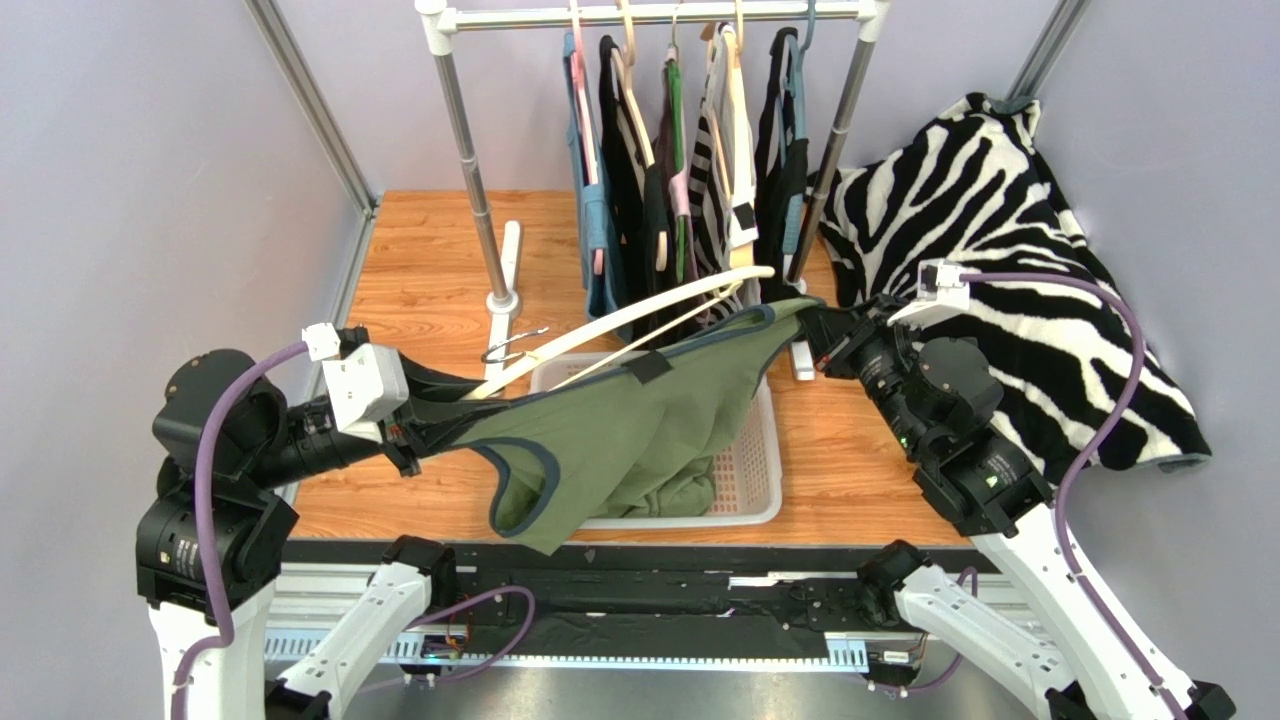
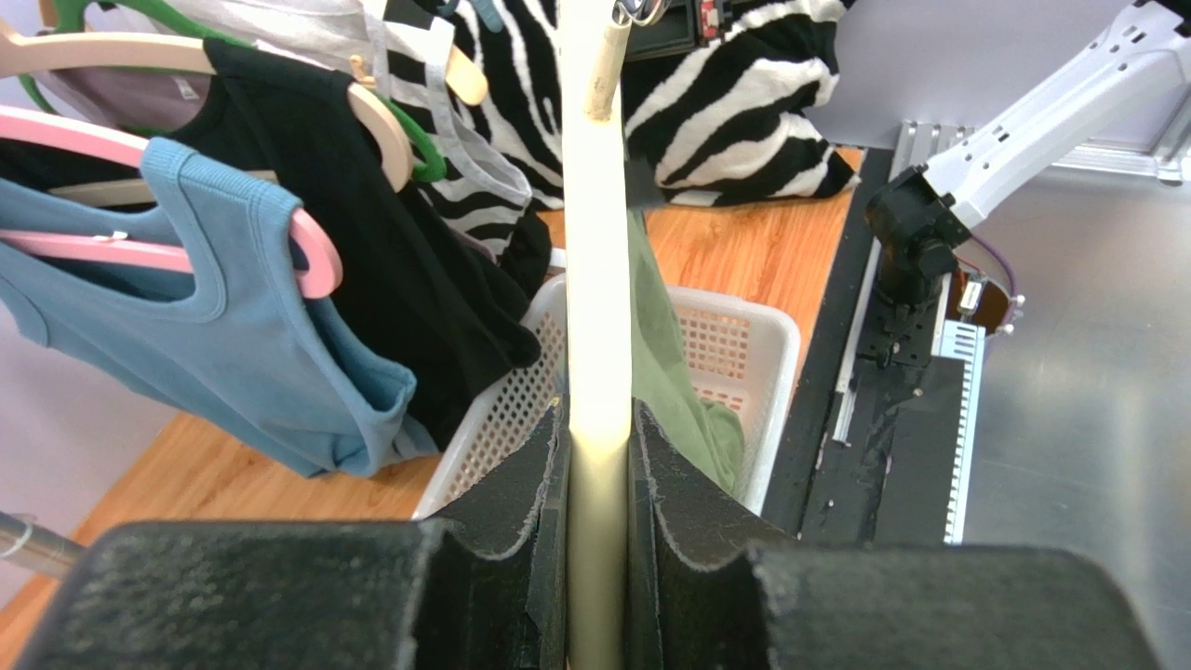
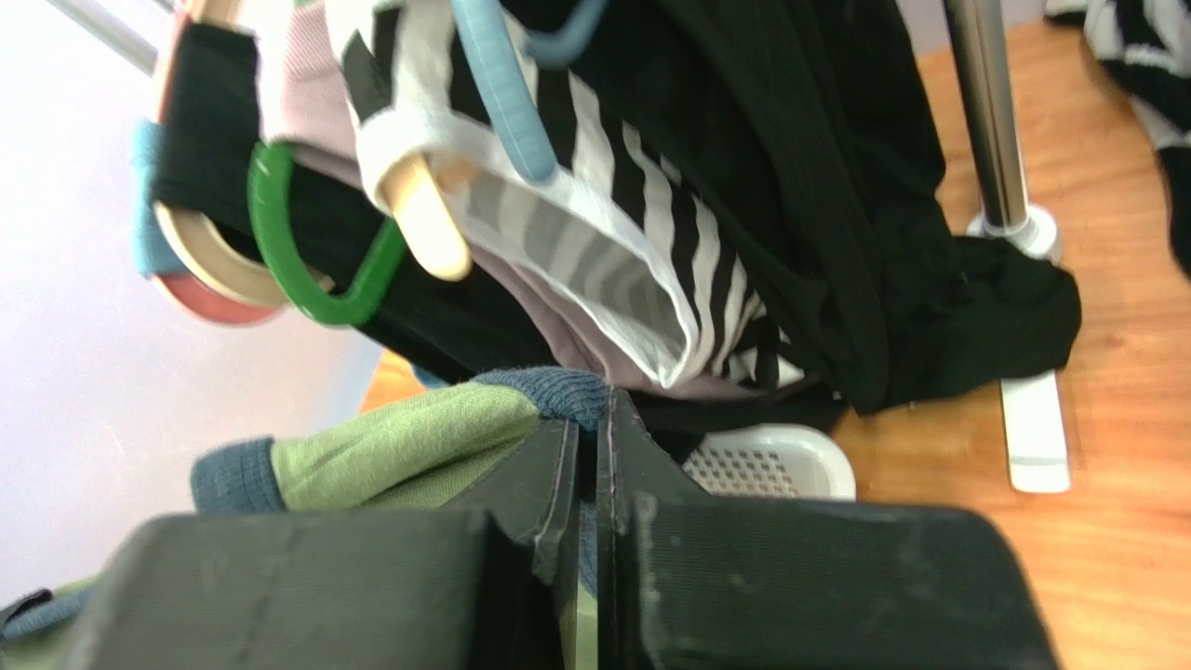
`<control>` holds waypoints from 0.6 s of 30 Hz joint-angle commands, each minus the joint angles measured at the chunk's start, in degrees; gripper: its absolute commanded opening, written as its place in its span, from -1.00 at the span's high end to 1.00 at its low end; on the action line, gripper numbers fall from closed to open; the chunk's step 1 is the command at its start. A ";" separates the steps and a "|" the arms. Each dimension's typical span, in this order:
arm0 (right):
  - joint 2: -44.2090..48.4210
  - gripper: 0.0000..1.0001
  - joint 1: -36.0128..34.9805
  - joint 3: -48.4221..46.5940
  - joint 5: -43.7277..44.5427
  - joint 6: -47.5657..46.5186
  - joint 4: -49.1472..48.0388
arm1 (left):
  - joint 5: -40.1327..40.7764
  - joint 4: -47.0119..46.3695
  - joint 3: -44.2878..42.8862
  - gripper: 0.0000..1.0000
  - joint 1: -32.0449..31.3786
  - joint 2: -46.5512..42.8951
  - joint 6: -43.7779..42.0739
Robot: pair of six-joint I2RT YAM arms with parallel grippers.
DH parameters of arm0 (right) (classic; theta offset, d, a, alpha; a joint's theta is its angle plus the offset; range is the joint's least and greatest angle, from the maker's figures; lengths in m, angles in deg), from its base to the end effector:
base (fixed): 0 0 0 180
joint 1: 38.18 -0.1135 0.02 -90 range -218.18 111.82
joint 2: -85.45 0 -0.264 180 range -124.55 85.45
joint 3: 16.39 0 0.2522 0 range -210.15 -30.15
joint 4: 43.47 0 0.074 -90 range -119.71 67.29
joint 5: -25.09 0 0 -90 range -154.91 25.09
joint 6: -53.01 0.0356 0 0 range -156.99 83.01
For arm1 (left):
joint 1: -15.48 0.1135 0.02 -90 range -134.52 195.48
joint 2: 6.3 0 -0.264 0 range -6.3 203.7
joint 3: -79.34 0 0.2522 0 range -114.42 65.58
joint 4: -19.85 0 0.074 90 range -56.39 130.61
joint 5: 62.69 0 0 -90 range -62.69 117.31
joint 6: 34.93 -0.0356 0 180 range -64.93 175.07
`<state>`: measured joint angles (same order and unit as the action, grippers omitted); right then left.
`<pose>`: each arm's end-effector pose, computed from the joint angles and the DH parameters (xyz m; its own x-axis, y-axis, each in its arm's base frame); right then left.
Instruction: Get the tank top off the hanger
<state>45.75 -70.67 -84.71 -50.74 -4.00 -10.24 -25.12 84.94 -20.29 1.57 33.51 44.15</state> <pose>0.1282 0.0713 0.3942 -0.2284 0.4805 -0.8468 -0.2273 0.8194 0.5262 0.0314 -0.0368 0.4917 0.0854 0.0979 -0.9915 0.9131 0.3906 0.1172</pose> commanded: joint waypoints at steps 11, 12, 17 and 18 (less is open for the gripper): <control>4.37 0.58 2.08 -0.28 -4.49 -3.99 7.24 | 3.37 6.83 -7.46 0.99 -6.19 13.87 -8.94; 4.55 0.43 2.08 -0.19 -5.12 -4.25 7.69 | 4.08 8.94 -9.13 1.00 -7.43 15.54 -9.73; 5.34 -0.43 1.99 -0.71 -9.25 -8.64 11.55 | 8.48 13.97 -15.03 1.00 -13.51 19.95 -11.58; 5.42 -0.45 1.99 -1.59 -9.86 -9.78 12.26 | 9.17 13.97 -15.64 1.00 -14.12 20.21 -11.76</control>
<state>50.38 -69.08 -83.14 -57.56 -8.74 -1.61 -18.63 96.04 -32.05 -10.10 54.52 35.91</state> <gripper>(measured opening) 0.698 0.218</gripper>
